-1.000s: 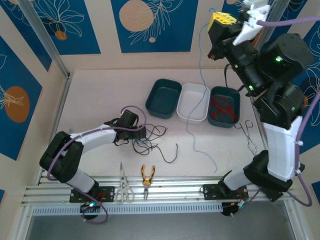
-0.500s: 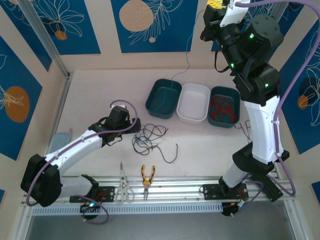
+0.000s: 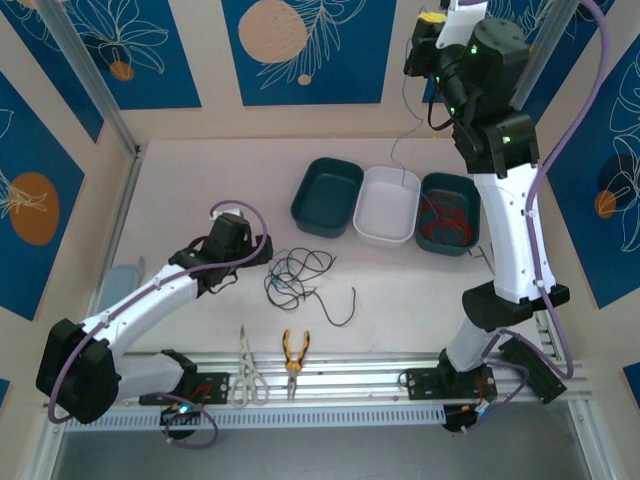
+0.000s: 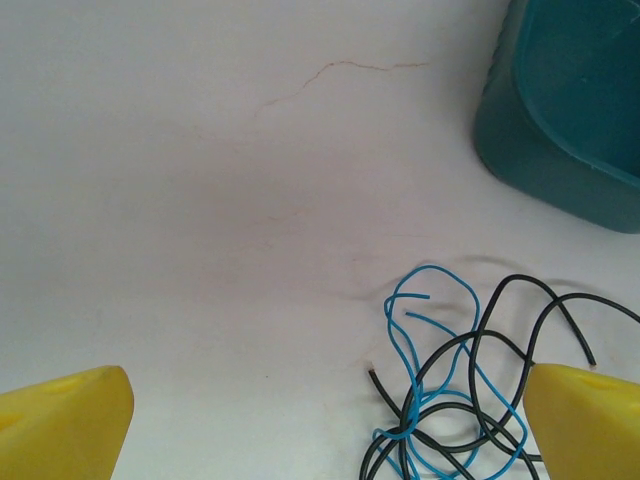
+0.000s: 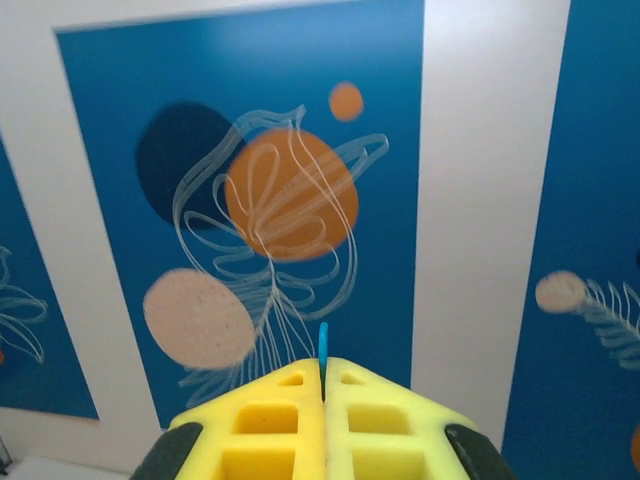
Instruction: Untangle the cables
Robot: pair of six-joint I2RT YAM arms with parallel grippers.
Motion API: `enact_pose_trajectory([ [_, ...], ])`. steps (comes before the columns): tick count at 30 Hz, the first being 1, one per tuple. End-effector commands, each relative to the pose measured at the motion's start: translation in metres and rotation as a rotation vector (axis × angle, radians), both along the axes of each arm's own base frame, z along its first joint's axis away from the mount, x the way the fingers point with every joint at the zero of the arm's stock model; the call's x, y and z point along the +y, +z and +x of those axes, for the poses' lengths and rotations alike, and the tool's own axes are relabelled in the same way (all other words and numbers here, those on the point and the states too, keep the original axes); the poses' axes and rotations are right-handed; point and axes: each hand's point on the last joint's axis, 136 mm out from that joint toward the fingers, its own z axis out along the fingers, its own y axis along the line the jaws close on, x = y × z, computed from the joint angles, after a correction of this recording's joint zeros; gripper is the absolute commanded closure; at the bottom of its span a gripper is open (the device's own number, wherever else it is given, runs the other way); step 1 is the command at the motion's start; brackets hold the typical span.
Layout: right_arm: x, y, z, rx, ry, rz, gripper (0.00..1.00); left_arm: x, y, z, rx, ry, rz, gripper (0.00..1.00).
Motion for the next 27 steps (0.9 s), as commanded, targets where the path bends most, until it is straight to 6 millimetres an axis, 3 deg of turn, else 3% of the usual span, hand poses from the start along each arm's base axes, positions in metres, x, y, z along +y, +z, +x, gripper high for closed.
enact_pose_trajectory([
  [1, -0.009, -0.013, -0.001, 0.039, -0.011, 0.054, 1.0, 0.006, -0.006, -0.002, 0.017, 0.001, 0.019, 0.0],
  [4, -0.013, -0.03, 0.003, 0.069, -0.024, 0.061, 1.0, 0.005, -0.005, -0.002, 0.016, -0.007, 0.011, 0.0],
  [7, -0.015, -0.03, 0.004, 0.072, -0.036, 0.045, 1.0, 0.005, -0.005, -0.001, 0.016, -0.013, 0.01, 0.0],
  [13, -0.017, 0.011, -0.014, -0.011, -0.027, -0.004, 1.0, 0.005, -0.007, -0.003, 0.02, -0.006, -0.003, 0.0],
  [18, -0.007, 0.048, -0.036, -0.132, 0.012, -0.05, 1.0, 0.004, -0.009, -0.004, 0.025, -0.003, -0.019, 0.0],
  [23, 0.001, 0.065, -0.043, -0.209, 0.03, -0.08, 1.0, 0.006, -0.01, -0.004, 0.027, 0.006, -0.024, 0.0],
  [27, 0.004, 0.067, -0.041, -0.225, 0.035, -0.081, 1.0, 0.008, -0.012, -0.005, 0.032, 0.014, -0.025, 0.0],
])
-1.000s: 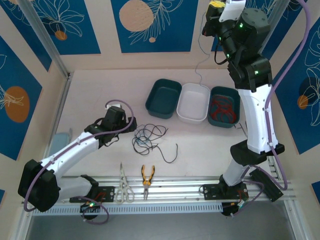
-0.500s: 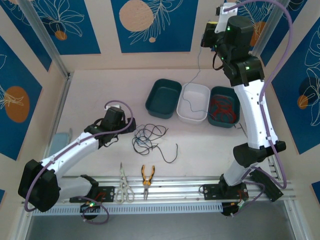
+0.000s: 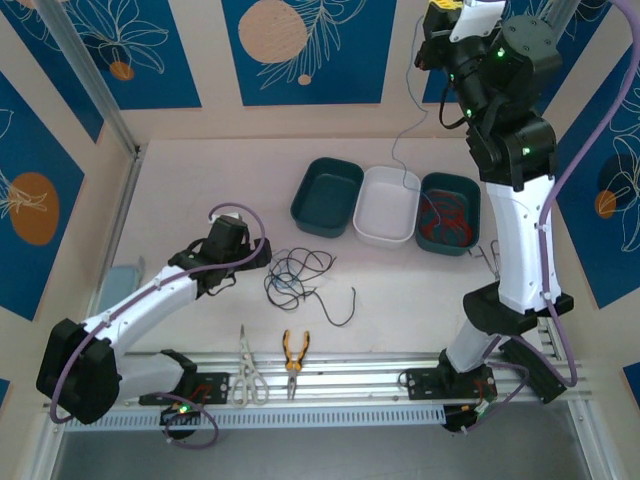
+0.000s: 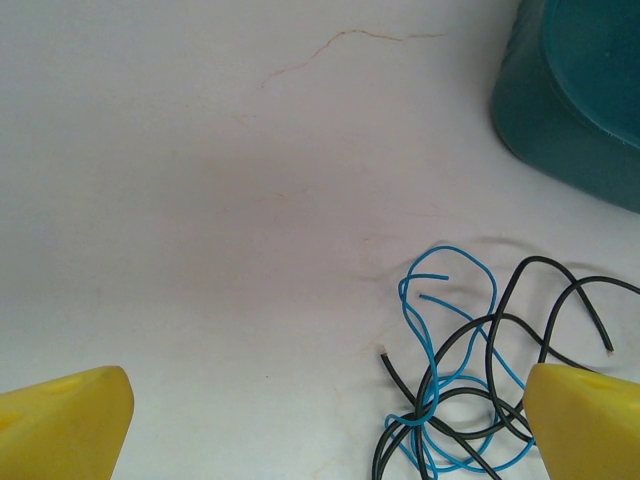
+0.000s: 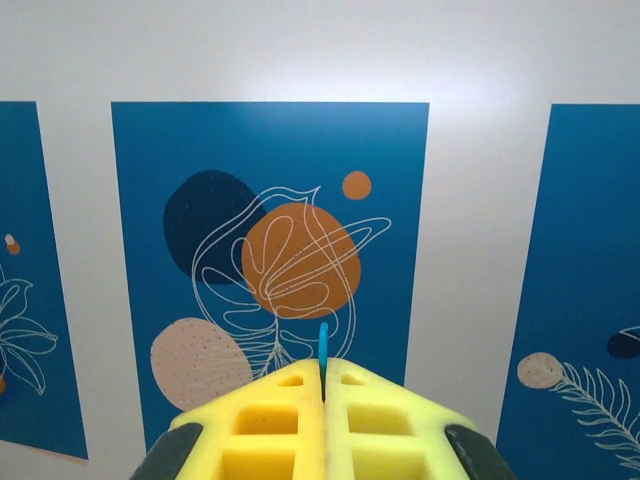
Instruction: Untangle the cables
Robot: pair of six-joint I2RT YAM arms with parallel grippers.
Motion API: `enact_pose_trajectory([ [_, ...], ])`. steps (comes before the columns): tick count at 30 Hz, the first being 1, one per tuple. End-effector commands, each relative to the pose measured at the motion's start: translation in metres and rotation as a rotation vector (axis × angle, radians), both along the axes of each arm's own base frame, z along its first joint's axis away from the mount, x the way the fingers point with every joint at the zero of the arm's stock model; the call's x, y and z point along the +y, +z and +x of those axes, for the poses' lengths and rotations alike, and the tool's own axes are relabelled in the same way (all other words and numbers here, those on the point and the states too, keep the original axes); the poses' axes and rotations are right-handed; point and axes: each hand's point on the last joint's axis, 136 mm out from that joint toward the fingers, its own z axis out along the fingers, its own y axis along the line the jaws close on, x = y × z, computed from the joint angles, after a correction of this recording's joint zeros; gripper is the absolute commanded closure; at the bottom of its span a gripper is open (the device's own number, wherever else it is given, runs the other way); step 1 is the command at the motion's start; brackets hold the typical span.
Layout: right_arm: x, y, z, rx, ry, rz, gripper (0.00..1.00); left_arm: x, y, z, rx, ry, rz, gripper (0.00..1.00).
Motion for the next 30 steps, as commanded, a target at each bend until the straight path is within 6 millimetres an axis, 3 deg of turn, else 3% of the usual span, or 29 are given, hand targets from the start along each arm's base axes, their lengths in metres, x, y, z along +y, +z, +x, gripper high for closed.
enact_pose_trajectory([
  [1, 0.004, 0.009, 0.001, -0.048, 0.008, -0.016, 1.0, 0.005, 0.0, -0.001, 0.0, 0.017, -0.013, 0.0],
  [11, 0.016, -0.006, 0.023, -0.009, 0.029, -0.005, 1.0, 0.008, -0.004, -0.002, 0.006, 0.023, -0.013, 0.0],
  [18, 0.023, -0.029, 0.047, 0.05, 0.022, -0.007, 1.0, 0.009, -0.007, -0.002, 0.012, 0.023, -0.015, 0.0],
  [30, 0.013, 0.006, 0.045, -0.072, -0.007, 0.015, 1.0, 0.01, -0.012, -0.003, 0.022, 0.033, -0.029, 0.0],
])
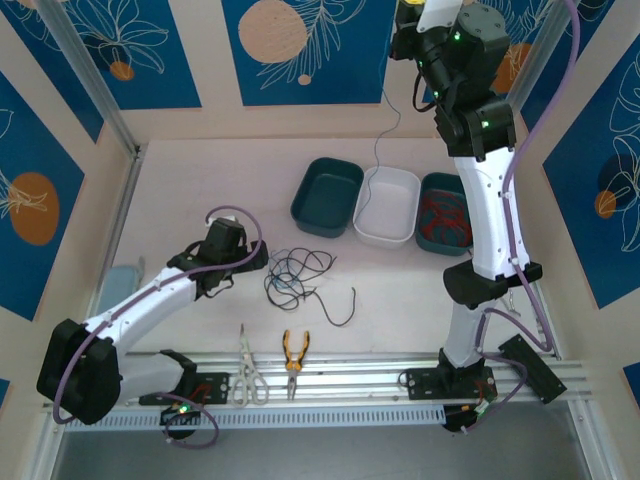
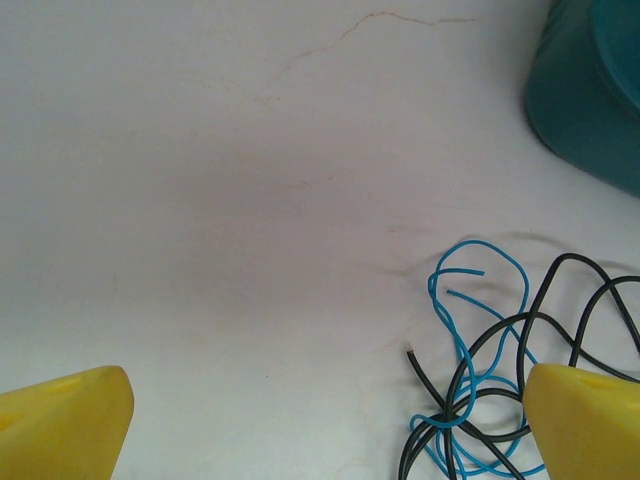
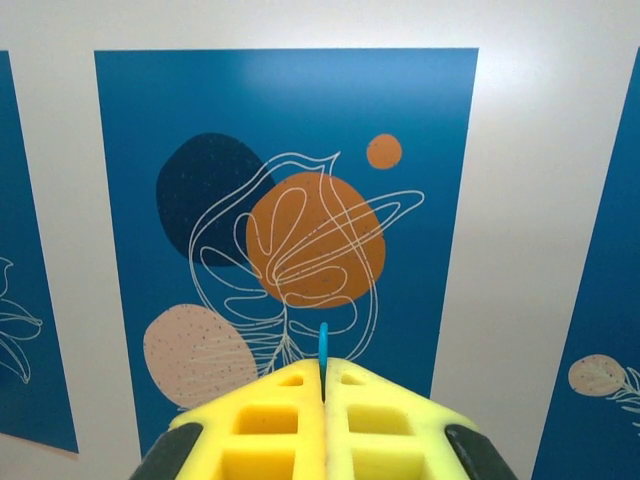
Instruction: Untangle the cables
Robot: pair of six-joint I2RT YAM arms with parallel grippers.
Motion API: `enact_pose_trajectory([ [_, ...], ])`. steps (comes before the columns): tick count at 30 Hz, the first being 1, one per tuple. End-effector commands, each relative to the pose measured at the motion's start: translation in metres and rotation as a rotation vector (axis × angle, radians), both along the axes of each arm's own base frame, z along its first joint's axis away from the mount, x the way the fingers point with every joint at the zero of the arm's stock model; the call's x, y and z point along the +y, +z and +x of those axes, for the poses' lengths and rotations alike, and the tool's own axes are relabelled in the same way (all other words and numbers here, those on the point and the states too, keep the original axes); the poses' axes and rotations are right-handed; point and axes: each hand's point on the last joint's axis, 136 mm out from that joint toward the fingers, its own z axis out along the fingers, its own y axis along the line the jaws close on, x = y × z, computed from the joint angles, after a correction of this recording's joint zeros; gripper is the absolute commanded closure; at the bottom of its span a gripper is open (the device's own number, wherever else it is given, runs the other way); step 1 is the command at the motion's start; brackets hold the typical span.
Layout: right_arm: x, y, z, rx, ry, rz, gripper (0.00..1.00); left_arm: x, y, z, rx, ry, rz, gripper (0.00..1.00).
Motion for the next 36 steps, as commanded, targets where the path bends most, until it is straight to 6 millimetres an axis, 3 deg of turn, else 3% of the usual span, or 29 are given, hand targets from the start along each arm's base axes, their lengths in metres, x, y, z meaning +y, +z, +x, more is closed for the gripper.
enact_pose_trajectory([
  [1, -0.016, 0.033, -0.016, -0.108, -0.032, 0.029, 1.0, 0.002, 0.0, 0.0, 0.0, 0.013, -0.025, 0.0],
  [8, -0.03, 0.044, -0.017, -0.151, -0.057, 0.042, 1.0, 0.003, 0.0, 0.0, 0.003, 0.015, -0.028, 0.0],
  [20, -0.029, 0.054, -0.025, -0.186, -0.026, 0.049, 1.0, 0.002, -0.004, -0.001, 0.013, 0.018, -0.037, 0.0],
  [23, -0.03, 0.043, -0.017, -0.147, -0.038, 0.038, 1.0, 0.002, -0.005, -0.002, 0.014, 0.016, -0.039, 0.0],
  [30, -0.037, -0.006, 0.011, 0.001, -0.076, 0.045, 1.0, 0.002, -0.009, -0.003, 0.021, 0.013, -0.044, 0.0],
  [36, -0.05, -0.042, 0.015, 0.067, -0.112, 0.103, 1.0, 0.001, -0.011, -0.004, 0.025, 0.011, -0.048, 0.0],
])
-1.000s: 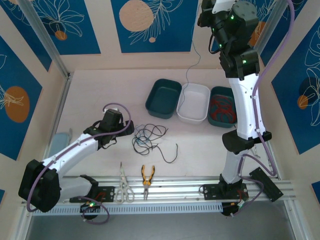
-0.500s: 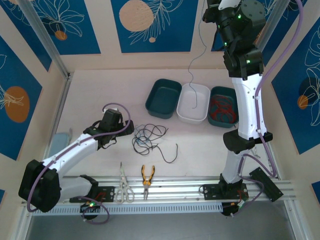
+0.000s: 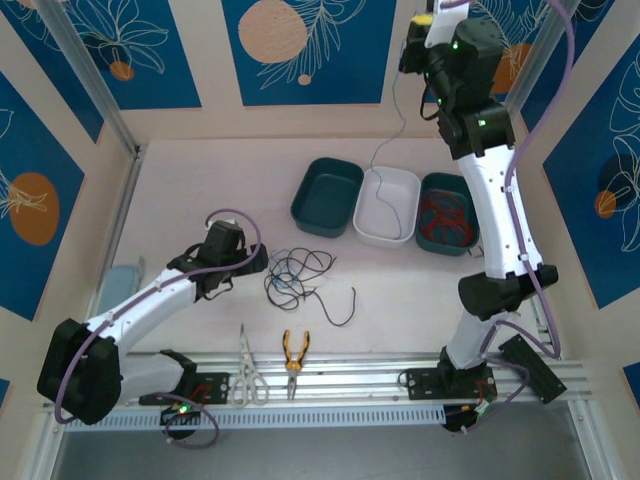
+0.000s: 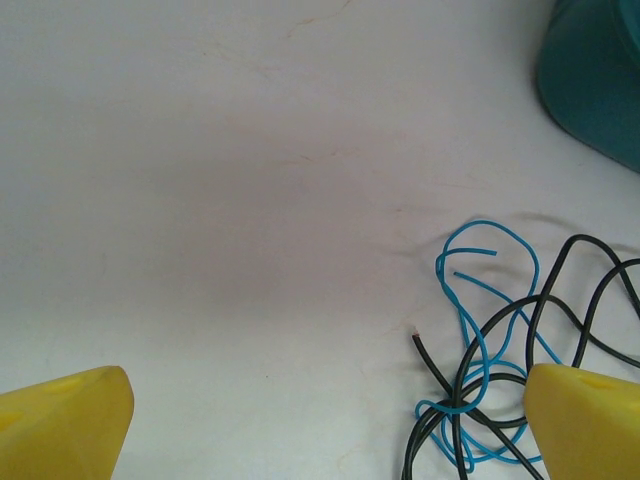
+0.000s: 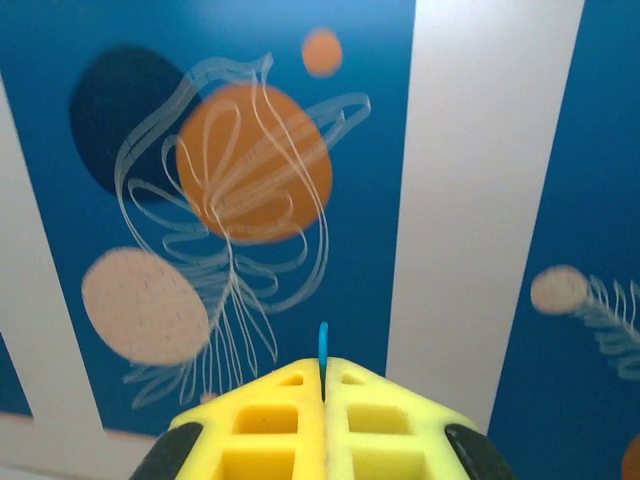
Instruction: Untangle the cables
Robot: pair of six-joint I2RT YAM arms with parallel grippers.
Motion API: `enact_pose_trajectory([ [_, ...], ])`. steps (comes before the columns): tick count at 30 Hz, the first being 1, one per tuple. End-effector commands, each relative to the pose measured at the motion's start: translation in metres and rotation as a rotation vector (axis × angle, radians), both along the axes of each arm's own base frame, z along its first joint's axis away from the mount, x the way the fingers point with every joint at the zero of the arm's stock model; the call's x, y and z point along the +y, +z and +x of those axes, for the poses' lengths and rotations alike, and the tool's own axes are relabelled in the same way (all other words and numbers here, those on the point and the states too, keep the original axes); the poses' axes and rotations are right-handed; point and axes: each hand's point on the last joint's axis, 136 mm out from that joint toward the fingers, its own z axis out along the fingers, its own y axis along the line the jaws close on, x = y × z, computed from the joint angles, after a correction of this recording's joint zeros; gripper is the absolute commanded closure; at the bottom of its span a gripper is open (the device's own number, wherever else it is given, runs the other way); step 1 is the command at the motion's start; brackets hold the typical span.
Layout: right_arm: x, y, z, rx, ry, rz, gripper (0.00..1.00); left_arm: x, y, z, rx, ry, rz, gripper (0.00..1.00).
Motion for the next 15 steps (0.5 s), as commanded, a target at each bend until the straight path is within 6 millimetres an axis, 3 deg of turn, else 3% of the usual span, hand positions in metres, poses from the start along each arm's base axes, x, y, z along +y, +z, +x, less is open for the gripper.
enact_pose_trajectory([
  [1, -0.021, 0.02, -0.02, -0.071, -0.055, 0.088, 1.0, 0.0, 0.0, 0.001, -0.002, 0.012, -0.029, 0.0],
  [4, -0.033, 0.0, -0.02, -0.014, -0.122, 0.086, 1.0, -0.002, -0.002, 0.002, 0.005, 0.003, -0.032, 0.0],
  [8, -0.057, -0.042, -0.021, 0.105, -0.245, 0.056, 1.0, -0.006, -0.005, 0.003, 0.021, -0.012, -0.039, 0.0],
  [15, -0.084, -0.112, -0.039, 0.3, -0.387, 0.034, 1.0, -0.011, 0.001, 0.007, 0.007, -0.024, -0.053, 0.0],
])
